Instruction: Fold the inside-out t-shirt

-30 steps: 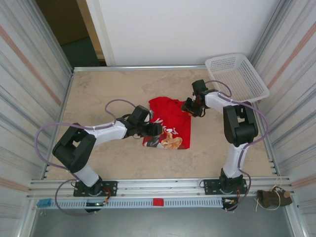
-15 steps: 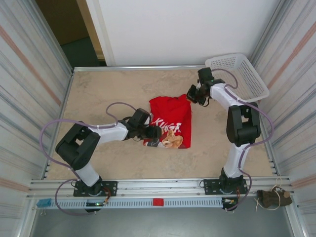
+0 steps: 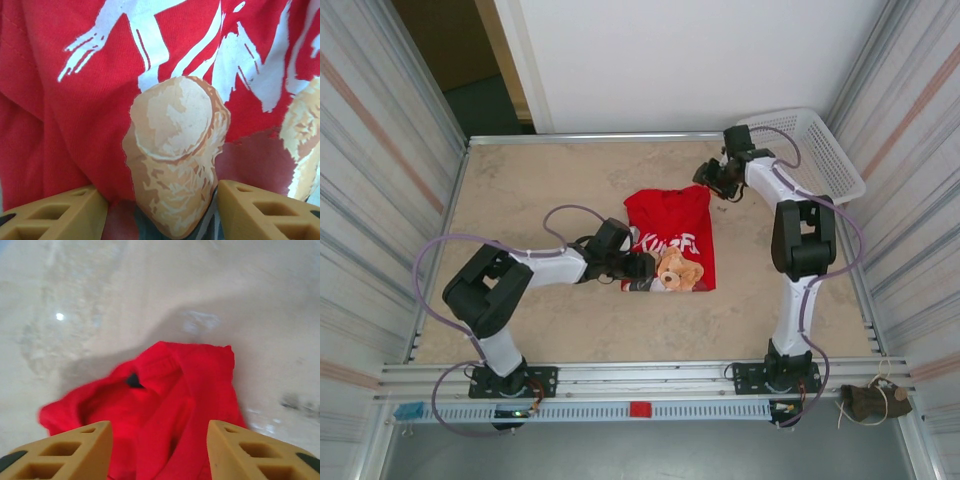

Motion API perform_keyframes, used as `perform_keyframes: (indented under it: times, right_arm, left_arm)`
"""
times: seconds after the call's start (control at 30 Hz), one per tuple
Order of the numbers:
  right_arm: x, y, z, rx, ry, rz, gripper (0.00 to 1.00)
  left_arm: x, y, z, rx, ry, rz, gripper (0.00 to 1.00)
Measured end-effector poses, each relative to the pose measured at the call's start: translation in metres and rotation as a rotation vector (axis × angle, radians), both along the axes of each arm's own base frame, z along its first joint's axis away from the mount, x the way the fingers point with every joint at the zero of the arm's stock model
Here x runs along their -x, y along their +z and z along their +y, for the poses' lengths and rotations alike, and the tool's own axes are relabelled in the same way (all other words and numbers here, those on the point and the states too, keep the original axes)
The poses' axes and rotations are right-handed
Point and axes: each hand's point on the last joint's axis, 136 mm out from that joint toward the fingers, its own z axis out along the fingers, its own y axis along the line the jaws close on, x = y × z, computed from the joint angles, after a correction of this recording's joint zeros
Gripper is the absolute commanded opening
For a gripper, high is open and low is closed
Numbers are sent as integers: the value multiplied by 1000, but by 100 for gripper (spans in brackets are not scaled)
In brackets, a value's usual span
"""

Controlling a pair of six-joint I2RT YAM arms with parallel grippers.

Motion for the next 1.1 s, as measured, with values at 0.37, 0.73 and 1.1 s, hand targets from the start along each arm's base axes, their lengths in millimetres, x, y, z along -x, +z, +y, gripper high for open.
perform_keyframes:
  times: [0.37, 0.73, 1.1]
  right_arm:
    - [155, 9, -8, 7, 36, 14, 38]
    - [198, -49, 35, 8, 151, 127, 32]
    - [203, -65, 25, 29, 131, 149, 0]
  left_arm:
    - [-11, 51, 14, -9, 74, -22, 65]
    - [3, 30, 23, -46, 66, 23, 65]
    - [9, -6, 21, -39, 73, 70, 42]
